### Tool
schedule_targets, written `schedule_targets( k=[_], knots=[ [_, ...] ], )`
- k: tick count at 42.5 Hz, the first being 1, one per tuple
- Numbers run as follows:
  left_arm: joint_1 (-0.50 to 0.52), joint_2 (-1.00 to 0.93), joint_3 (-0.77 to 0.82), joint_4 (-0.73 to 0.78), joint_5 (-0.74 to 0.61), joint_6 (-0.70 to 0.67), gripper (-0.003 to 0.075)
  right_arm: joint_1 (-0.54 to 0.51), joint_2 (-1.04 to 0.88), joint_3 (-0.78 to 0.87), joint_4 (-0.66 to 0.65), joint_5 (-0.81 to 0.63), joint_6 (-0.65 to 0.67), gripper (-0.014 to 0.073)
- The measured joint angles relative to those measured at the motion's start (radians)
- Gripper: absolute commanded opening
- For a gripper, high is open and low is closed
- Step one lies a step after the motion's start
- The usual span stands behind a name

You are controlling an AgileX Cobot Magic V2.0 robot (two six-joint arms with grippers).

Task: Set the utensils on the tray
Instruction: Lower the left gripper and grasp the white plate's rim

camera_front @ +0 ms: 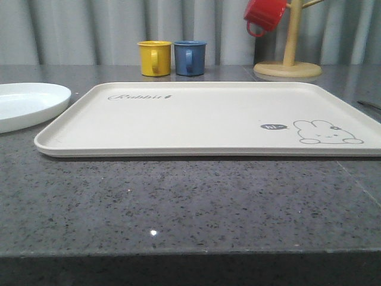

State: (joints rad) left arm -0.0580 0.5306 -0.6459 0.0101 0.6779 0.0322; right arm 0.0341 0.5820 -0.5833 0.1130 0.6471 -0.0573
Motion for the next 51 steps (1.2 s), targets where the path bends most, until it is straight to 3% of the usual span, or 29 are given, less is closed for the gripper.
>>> schedule_targets(
  k=[3, 6, 16, 28, 35, 44, 51],
  knots=[
    [0.0, 0.014, 0.0, 0.0, 0.004, 0.0, 0.0491, 0.0, 0.022, 0.0, 0.0, 0.019, 0.0, 0.0419],
    [0.0, 0.03, 0.0, 0.0, 0.013, 0.0, 0.0557, 0.0, 0.036, 0.0, 0.0, 0.028, 0.0, 0.0454],
    [0.0, 0.129, -0.015, 0.0, 0.098, 0.0, 0.0553, 0.0, 0.043, 0.0, 0.0, 0.033, 0.0, 0.0454],
    [0.007, 0.38, -0.158, 0.062, 0.194, 0.0, 0.0554, 0.0, 0.044, 0.0, 0.0, 0.033, 0.0, 0.0454],
    [0.102, 0.542, -0.272, 0.053, 0.216, 0.002, 0.0554, 0.0, 0.044, 0.0, 0.0, 0.033, 0.0, 0.0454],
    [0.296, 0.745, -0.393, -0.271, 0.218, 0.243, 0.0553, 0.0, 0.044, 0.0, 0.0, 0.033, 0.0, 0.0454],
    [0.364, 0.877, -0.454, -0.446, 0.215, 0.342, 0.0517, 0.0, 0.044, 0.0, 0.0, 0.033, 0.0, 0.0454]
  ],
)
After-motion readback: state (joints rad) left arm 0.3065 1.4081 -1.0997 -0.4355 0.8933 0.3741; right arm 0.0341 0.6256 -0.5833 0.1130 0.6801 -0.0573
